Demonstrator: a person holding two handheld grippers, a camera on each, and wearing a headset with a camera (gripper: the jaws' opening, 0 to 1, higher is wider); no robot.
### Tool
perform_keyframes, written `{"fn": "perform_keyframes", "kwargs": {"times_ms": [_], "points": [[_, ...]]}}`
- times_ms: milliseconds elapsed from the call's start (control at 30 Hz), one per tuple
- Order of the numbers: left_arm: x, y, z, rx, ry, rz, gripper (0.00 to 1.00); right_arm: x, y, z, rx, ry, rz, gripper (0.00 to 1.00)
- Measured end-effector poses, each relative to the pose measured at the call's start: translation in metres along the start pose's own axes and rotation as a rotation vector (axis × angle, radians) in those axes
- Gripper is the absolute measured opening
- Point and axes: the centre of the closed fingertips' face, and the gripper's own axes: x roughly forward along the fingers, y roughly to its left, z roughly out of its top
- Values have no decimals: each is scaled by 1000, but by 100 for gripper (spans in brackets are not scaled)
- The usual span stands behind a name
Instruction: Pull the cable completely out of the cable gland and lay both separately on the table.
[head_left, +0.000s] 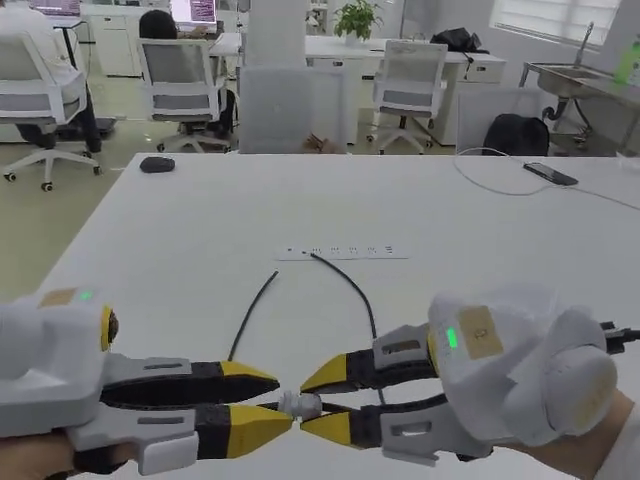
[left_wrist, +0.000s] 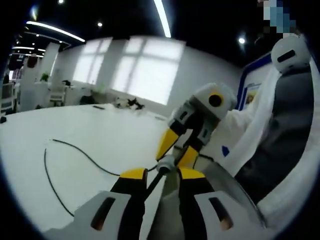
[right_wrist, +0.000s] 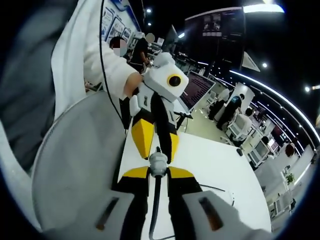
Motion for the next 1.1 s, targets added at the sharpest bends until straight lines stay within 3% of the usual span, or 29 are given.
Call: {"fn": "perform_keyframes", "kwargs": {"times_ms": [233,300,400,633,767,867,900,1000,1100], "points": [[-2,-7,10,47,-30,-36,17,-6,-5,9,-32,-43,-4,11],[-2,-11,15,91,-52,-40,16,-9,-6,12,-27,-60,-2,11],[-3,-13,18,90,-67,-44,16,-11,-7,17,-13,-84,0,11],[-4,-14,17,90,-67,-48,16,-9,-4,20,-10,-94,4,11],[-4,-18,16,113,-61,-58,16,-9,0,22,-3,-95,34,12],[-5,-21,15,117,-56,-63,16,-10,3,25,90,-121,67,12],[-6,-21,19,143,-73,-57,15,-10,1,25,110,-128,60,12],[-9,-21,25,131,-97,-55,15,-14,-4,30,122,-178,48,13],[-9,-21,29,152,-113,-49,15,-20,-9,37,254,-255,72,13]]}}
